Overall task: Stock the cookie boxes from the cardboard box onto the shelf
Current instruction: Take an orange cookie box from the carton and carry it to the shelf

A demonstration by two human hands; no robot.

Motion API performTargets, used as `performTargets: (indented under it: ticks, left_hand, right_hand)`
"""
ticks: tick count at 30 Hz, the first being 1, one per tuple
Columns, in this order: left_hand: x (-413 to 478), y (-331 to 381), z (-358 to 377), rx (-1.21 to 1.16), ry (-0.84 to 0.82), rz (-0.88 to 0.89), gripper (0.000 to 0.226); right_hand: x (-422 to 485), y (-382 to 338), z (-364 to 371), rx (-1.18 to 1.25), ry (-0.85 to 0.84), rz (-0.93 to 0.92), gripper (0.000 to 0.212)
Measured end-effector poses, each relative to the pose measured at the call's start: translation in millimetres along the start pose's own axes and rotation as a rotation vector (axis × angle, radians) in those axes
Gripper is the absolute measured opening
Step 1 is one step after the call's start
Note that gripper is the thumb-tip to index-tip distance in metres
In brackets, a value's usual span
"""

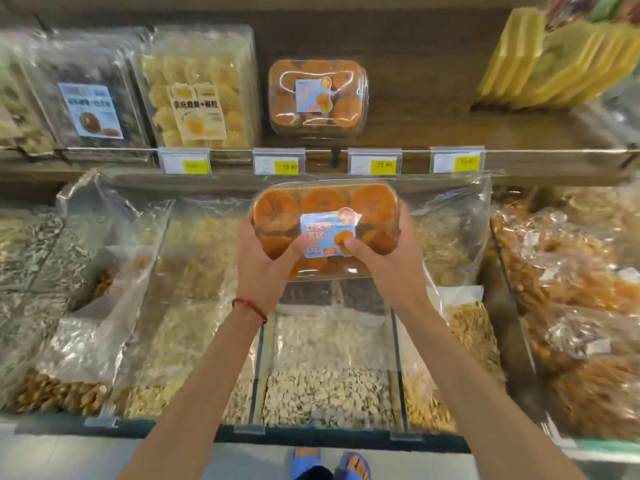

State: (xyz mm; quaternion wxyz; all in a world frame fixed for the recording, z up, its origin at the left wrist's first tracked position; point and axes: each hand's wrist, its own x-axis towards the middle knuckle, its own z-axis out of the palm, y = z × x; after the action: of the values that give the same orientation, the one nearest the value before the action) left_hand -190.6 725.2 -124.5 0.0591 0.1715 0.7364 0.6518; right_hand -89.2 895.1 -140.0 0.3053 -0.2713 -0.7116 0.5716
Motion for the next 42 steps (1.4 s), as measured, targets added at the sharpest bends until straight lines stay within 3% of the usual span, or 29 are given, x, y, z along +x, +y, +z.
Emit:
performTargets:
  ticks: [13, 20, 42]
  left_hand:
    - [200, 24, 31, -0.022, -0.033, 0.179, 0.085]
    - [271, 20, 57, 0.017, -0.011, 0.206, 0.098]
    - [290, -4, 63, 0.112, -0.051, 0.126, 0.094]
  right_hand:
    - [170, -53, 55, -0.033, 0.127, -0.180, 0.102]
    - [235, -50, 71, -0.056, 0.176, -0.177, 0.099]
    - [259, -22, 89, -0.195, 0.067, -0.117, 0.095]
